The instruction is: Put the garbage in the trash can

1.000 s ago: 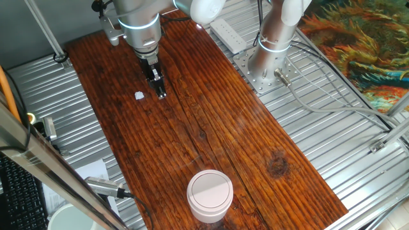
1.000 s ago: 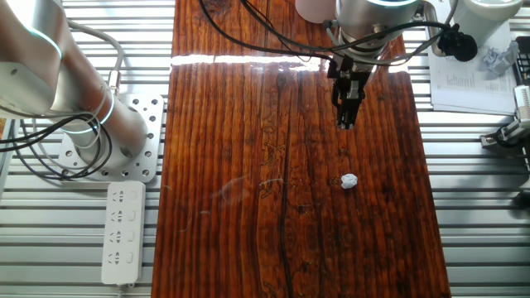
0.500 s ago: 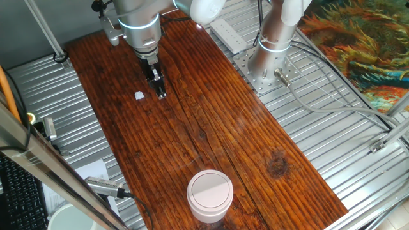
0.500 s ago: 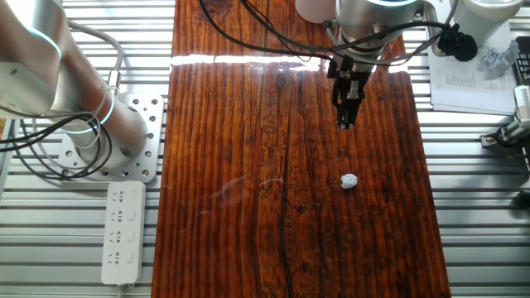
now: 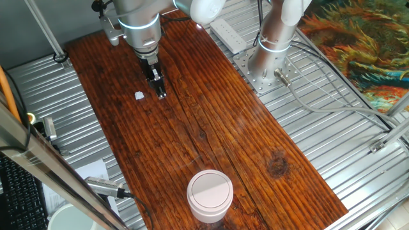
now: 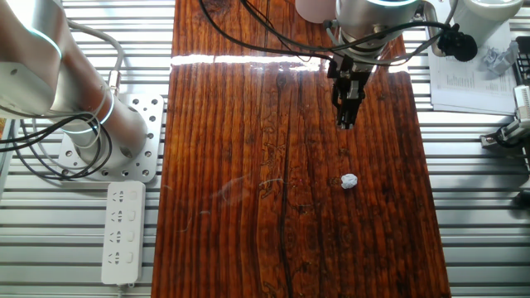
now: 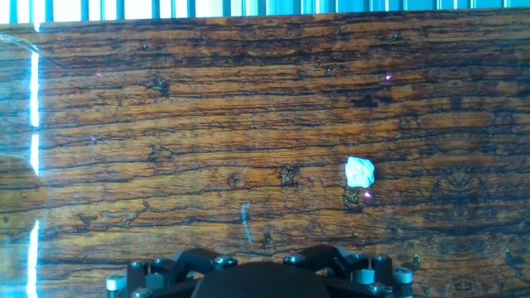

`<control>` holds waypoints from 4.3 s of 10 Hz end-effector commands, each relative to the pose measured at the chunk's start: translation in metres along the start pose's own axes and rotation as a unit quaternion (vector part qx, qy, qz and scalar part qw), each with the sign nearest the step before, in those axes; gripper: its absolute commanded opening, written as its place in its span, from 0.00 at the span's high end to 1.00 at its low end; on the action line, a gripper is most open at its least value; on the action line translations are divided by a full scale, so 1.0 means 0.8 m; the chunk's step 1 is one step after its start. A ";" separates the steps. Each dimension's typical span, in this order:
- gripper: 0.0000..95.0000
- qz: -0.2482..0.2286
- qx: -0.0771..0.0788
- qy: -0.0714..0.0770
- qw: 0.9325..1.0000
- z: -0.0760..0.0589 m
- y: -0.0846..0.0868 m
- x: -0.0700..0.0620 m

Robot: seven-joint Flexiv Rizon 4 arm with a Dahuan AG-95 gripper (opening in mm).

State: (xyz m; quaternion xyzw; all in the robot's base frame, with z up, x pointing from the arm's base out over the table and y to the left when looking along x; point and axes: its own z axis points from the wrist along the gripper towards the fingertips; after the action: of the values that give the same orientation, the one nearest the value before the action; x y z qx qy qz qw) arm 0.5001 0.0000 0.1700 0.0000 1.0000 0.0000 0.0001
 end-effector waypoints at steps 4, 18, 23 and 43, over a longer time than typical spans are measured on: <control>1.00 -0.037 -0.004 0.004 0.999 -0.001 0.000 0.000; 1.00 -0.036 -0.004 0.004 0.999 -0.001 0.001 0.000; 1.00 -0.035 -0.004 0.004 0.999 -0.002 0.001 0.000; 1.00 -0.033 -0.004 0.003 0.999 -0.003 0.001 0.001</control>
State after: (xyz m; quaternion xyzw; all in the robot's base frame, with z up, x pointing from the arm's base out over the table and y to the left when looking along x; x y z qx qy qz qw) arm 0.4996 0.0011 0.1721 -0.0331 0.9994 0.0042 -0.0032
